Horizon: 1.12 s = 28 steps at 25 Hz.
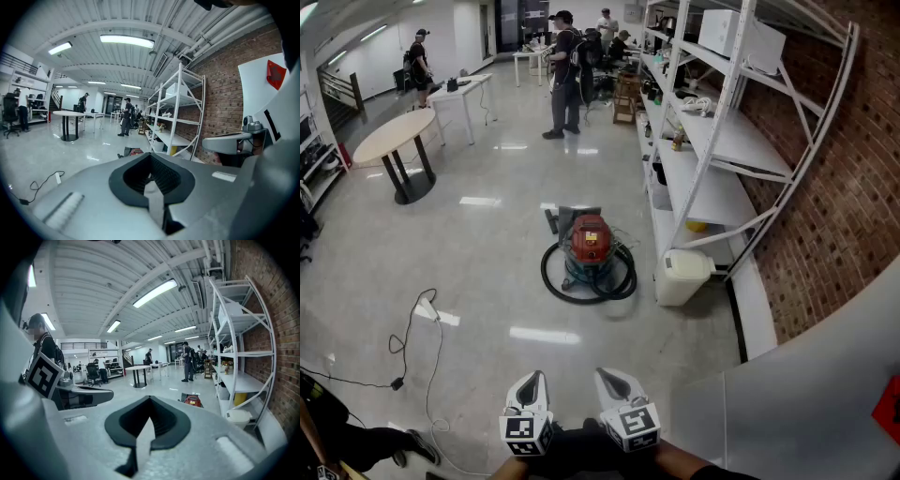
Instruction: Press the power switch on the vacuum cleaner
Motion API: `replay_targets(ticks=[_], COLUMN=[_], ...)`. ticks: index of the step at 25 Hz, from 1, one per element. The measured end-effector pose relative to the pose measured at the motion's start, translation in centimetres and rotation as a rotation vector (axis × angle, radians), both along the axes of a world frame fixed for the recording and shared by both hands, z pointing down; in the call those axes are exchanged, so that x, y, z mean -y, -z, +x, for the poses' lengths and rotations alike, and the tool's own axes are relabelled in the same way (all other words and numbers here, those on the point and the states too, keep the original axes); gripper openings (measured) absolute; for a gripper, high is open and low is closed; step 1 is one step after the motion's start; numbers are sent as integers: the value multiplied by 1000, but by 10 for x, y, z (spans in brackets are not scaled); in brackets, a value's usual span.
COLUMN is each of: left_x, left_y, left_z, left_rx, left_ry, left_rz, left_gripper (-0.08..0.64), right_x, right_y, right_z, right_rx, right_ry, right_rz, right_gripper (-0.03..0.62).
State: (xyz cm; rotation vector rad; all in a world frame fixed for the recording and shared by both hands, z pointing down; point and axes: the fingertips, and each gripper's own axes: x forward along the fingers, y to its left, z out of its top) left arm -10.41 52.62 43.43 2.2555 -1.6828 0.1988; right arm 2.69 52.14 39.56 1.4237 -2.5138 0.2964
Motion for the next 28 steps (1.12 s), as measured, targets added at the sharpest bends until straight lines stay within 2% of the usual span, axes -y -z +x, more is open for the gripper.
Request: replay_targets(ticks=[11,15,28], left_x=[2,2,6], left_y=[3,1,3], left_z=[-1,3,14], left_rx=[2,2,14], left_ry=[3,-3,-26], left_rz=[8,2,0], left_gripper=[17,17,17], right_x=[0,-4,0], right_y=[-1,-13,-10], right_z=[-4,-4,8], right_rx=[-3,37,48], right_ry=[28,60,41], right_rz=[-8,-31,-24], right_gripper=[-9,-9,-8])
